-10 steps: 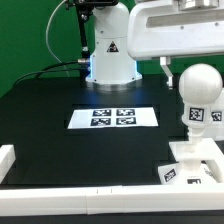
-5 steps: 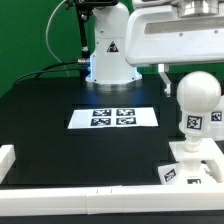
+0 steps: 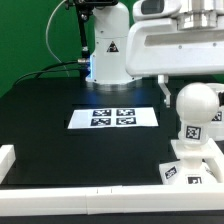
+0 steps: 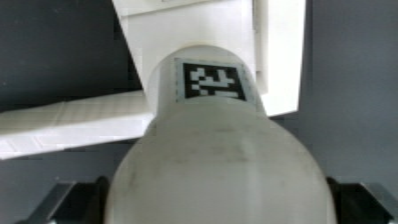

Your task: Assemble lamp

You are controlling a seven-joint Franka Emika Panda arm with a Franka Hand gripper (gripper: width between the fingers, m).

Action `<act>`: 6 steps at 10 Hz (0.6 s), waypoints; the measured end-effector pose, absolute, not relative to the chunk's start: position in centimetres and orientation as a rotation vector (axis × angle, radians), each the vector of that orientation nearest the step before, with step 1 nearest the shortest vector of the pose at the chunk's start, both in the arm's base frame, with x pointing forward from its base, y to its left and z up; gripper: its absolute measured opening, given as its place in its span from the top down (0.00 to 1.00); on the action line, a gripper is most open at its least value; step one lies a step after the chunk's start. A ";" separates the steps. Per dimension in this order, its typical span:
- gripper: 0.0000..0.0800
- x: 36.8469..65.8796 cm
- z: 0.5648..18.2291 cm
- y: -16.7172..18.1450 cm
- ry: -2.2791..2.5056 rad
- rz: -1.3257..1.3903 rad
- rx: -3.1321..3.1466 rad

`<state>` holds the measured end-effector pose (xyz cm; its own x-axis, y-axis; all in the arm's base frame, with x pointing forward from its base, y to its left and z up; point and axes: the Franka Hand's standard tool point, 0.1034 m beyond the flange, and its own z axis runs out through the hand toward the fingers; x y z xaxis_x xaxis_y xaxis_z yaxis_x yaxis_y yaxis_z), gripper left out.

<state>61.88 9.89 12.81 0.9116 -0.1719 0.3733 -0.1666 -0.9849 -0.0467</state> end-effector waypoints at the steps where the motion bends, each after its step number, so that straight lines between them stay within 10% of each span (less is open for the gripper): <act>1: 0.28 62.1 12.8 9.8 0.259 -0.621 -3.053; 6: 0.13 62.2 12.8 9.6 0.259 -0.627 -3.046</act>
Offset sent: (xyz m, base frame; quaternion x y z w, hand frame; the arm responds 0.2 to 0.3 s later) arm 0.0000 0.0000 0.0000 0.0000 0.0000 0.0000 1.0000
